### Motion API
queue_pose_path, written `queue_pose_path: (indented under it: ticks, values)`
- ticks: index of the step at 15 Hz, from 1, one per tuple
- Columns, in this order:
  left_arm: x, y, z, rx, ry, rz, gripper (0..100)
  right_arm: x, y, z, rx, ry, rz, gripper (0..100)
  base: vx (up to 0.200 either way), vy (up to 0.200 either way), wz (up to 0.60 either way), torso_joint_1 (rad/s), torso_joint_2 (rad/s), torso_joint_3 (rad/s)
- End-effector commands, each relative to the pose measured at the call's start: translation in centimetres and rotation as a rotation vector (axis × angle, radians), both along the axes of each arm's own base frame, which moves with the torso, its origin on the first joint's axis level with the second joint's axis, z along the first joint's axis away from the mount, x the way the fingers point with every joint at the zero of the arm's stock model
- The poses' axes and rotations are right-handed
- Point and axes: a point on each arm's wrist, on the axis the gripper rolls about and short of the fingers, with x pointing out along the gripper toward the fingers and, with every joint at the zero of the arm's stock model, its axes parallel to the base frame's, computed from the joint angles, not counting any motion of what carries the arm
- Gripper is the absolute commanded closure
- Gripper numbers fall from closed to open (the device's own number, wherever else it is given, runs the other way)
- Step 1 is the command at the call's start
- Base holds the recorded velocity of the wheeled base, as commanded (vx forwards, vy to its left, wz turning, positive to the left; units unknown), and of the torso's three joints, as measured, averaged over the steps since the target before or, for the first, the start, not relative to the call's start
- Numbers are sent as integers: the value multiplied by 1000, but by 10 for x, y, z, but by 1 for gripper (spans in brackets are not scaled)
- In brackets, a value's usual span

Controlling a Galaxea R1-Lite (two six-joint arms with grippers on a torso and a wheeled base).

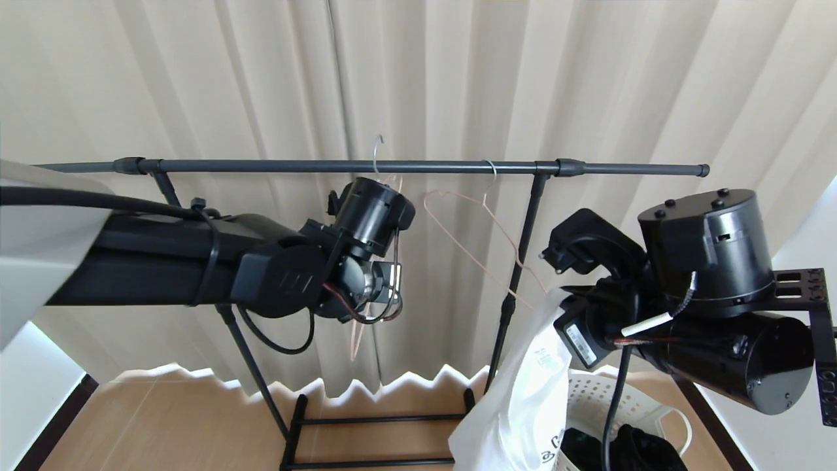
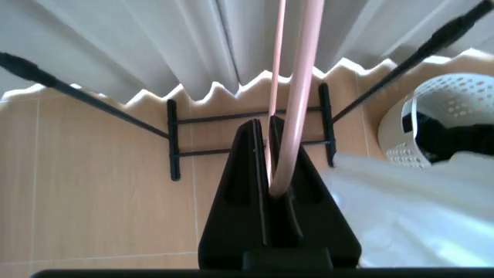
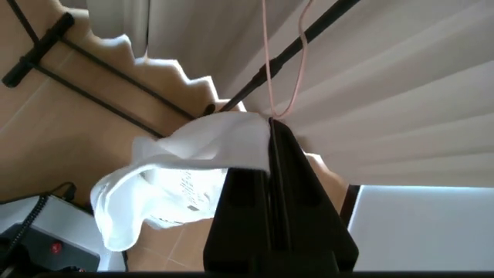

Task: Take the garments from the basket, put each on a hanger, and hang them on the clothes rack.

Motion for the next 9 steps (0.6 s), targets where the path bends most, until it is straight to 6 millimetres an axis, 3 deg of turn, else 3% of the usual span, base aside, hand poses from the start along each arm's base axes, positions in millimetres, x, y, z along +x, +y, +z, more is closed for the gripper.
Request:
queue_pose_path:
  ticks: [1, 3, 9]
  values:
    - [-46, 17, 15, 3, -26, -68, 100, 7, -8, 15, 79, -79, -27, 100, 0, 0, 0, 0, 0, 0]
    - [-69, 31, 2, 53, -32, -127, 100, 14, -3, 14, 123, -105, -1, 100, 0, 0, 0, 0, 0, 0]
    - [-106, 70, -40, 79, -92, -404, 100, 52, 10, 0, 180, -230, -108, 100, 0, 0, 0, 0, 0, 0]
